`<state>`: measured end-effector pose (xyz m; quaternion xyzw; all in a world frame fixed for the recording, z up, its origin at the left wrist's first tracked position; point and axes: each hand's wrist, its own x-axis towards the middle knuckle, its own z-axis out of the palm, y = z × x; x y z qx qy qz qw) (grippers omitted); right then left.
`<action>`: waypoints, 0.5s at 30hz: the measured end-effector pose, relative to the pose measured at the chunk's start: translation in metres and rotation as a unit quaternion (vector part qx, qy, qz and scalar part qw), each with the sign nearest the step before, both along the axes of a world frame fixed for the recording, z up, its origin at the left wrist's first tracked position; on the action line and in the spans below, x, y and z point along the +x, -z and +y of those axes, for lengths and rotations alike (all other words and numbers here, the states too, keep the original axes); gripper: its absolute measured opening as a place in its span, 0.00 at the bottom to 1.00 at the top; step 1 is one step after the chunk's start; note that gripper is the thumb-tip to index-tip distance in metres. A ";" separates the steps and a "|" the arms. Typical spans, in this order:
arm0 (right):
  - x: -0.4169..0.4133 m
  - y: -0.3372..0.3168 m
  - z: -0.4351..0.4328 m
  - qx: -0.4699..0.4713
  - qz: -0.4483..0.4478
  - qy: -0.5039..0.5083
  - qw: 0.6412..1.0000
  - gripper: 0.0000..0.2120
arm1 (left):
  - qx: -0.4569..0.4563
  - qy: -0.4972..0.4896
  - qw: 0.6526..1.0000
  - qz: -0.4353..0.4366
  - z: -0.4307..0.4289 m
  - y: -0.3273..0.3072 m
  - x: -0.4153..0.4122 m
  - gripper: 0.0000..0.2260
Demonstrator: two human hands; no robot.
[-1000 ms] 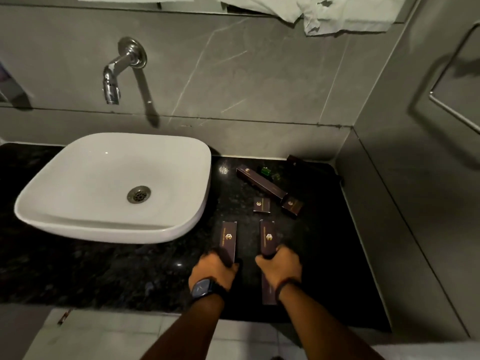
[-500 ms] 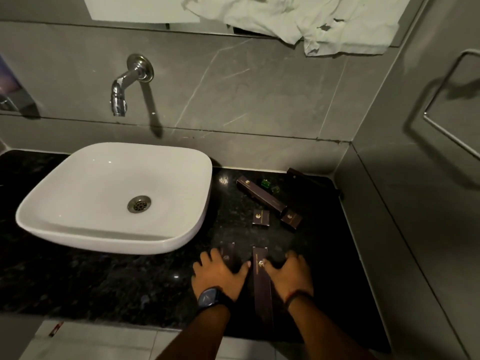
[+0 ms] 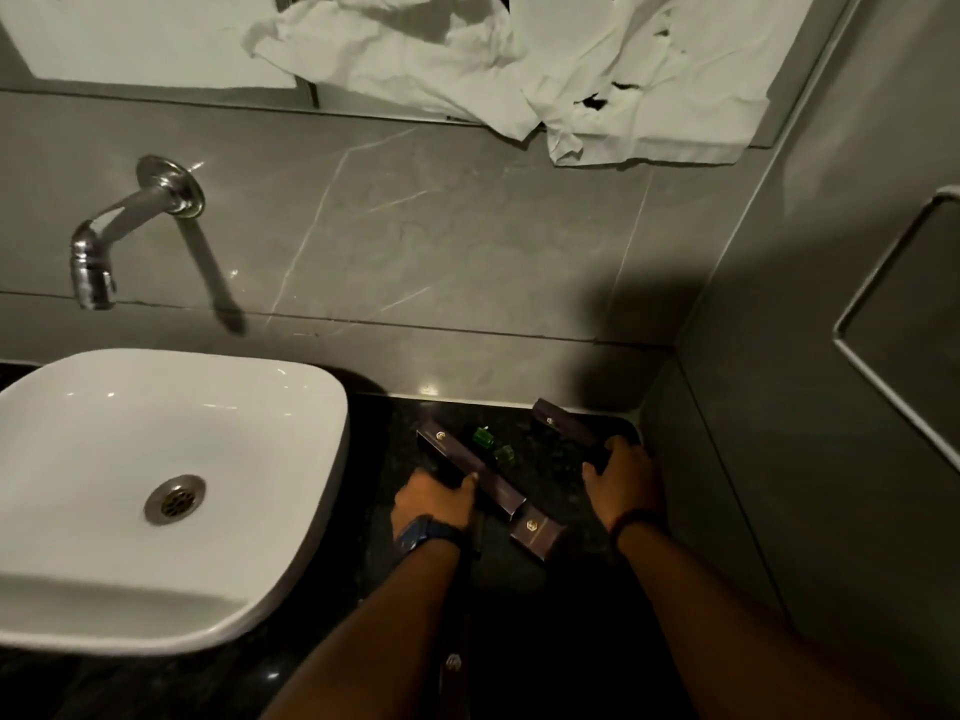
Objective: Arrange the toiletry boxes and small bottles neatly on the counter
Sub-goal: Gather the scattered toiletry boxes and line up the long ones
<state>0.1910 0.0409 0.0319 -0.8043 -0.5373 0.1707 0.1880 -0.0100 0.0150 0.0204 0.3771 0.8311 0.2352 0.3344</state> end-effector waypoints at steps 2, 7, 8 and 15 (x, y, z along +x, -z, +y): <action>0.002 0.007 0.024 -0.010 -0.020 -0.024 0.999 0.18 | -0.010 -0.033 0.999 -0.038 0.022 0.008 0.004 0.23; 0.012 0.031 0.073 -0.090 -0.083 -0.097 0.988 0.26 | -0.030 -0.088 0.990 -0.106 0.071 0.038 0.014 0.36; 0.015 0.036 0.080 -0.110 -0.091 -0.107 0.984 0.27 | -0.036 -0.097 0.989 -0.104 0.078 0.042 0.017 0.39; 0.012 0.056 0.117 -0.159 -0.112 -0.125 0.973 0.28 | -0.025 -0.152 0.979 -0.132 0.108 0.065 0.020 0.37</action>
